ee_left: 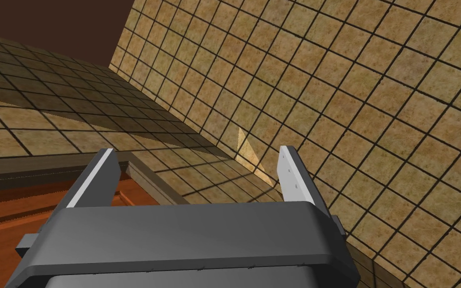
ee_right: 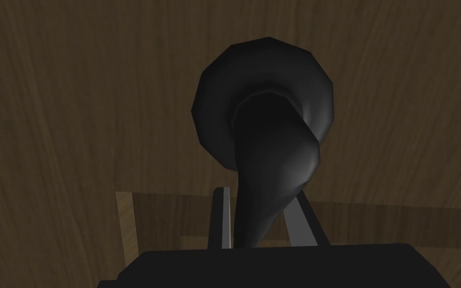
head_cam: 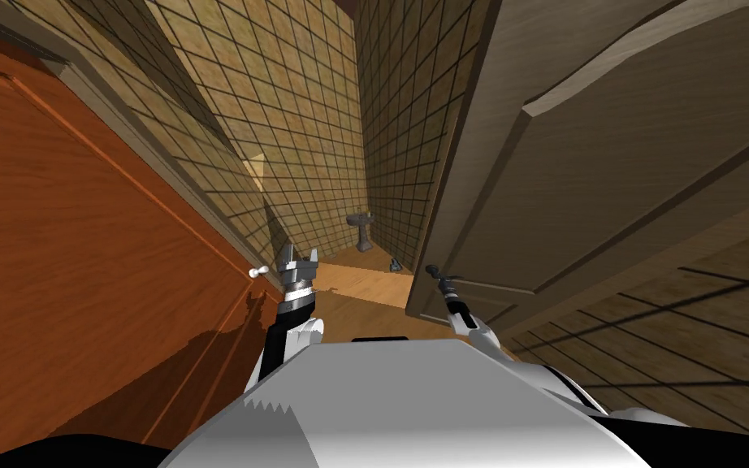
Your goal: Pull the door open
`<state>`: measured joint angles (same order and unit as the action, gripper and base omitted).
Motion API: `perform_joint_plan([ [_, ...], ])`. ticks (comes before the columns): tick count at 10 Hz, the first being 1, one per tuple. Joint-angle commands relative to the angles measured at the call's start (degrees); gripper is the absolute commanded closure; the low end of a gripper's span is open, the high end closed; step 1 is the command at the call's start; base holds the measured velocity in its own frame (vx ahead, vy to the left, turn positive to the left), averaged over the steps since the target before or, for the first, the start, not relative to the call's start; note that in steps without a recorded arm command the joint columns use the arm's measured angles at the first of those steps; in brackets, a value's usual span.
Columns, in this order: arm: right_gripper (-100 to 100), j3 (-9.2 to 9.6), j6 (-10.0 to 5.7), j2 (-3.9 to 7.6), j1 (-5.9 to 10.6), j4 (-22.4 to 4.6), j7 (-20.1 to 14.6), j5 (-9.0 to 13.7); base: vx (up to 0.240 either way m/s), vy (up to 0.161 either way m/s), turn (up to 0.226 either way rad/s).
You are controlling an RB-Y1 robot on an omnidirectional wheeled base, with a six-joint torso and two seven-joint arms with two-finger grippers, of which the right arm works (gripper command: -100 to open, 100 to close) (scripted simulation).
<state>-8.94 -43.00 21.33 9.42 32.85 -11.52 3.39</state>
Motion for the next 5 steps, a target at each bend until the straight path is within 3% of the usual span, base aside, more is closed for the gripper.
perform_joint_plan([
  [1,100,0.90,-0.53,0.44,-0.28,0.23,-0.96,-0.49,-0.163,-0.028,0.093],
  [5,100,2.85,-1.68,1.39,-0.90,0.73,-3.02,-1.56,-0.200,-0.046,0.078],
])
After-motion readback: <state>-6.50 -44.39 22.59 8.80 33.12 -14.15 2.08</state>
